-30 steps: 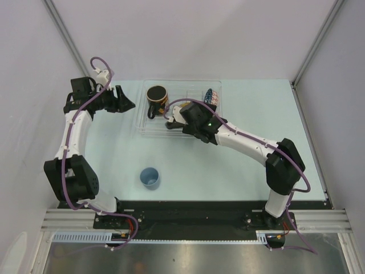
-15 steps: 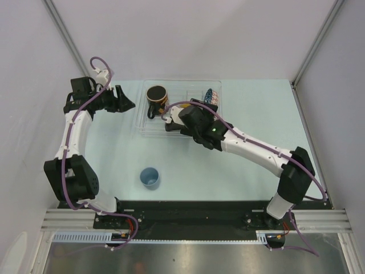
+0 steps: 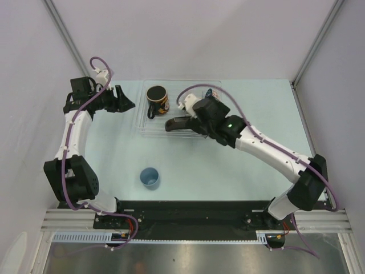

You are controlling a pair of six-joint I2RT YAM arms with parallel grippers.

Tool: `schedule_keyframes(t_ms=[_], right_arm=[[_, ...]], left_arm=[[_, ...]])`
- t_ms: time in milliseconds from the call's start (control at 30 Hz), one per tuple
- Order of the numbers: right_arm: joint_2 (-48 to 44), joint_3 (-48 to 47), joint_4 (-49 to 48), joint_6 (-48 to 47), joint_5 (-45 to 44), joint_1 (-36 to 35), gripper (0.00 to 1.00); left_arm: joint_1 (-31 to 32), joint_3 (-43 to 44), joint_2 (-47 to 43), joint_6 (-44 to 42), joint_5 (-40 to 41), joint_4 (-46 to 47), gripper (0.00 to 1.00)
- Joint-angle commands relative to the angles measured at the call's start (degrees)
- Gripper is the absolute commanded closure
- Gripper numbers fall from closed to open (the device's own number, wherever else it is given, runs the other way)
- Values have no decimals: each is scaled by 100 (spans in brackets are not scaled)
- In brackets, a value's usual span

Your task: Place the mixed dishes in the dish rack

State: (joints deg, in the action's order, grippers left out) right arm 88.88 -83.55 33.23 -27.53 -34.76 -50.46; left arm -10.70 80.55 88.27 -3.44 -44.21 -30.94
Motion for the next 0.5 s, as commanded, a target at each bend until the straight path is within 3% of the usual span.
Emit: schedule_keyframes(t_ms=[0, 67, 200, 233, 267, 300, 333, 400, 467], right_arm=[[-1028, -100, -720, 2010, 1584, 1088, 0], [-1267, -91, -1352, 2408, 2085, 1810, 0], [-1208, -170, -2250, 1708, 2114, 1872, 0], [-537, -736, -1973, 2012, 2253, 2325, 0], [-130, -1299, -1578, 2284, 3168, 2660, 0], [266, -1792, -1000, 2861, 3386, 2864, 0], [653, -2536, -881, 2858, 3597, 2979, 0], [1279, -2815, -1185, 2144, 3486, 2814, 0], [1918, -3403, -1232, 1342, 2801, 2420, 0]], left_arm=[[-55, 48, -310, 45, -176, 167, 31], [-55, 57, -319, 54, -176, 193, 31], [-55, 153, -258, 124, -176, 246, 31], [-64, 162, -249, 185, -185, 264, 31], [-55, 180, -223, 230, -176, 290, 31], [-55, 206, -222, 256, -185, 334, 31], [-55, 224, -214, 291, -185, 334, 31], [-55, 268, -231, 274, -159, 290, 31], [-55, 285, -257, 221, -62, 238, 31]])
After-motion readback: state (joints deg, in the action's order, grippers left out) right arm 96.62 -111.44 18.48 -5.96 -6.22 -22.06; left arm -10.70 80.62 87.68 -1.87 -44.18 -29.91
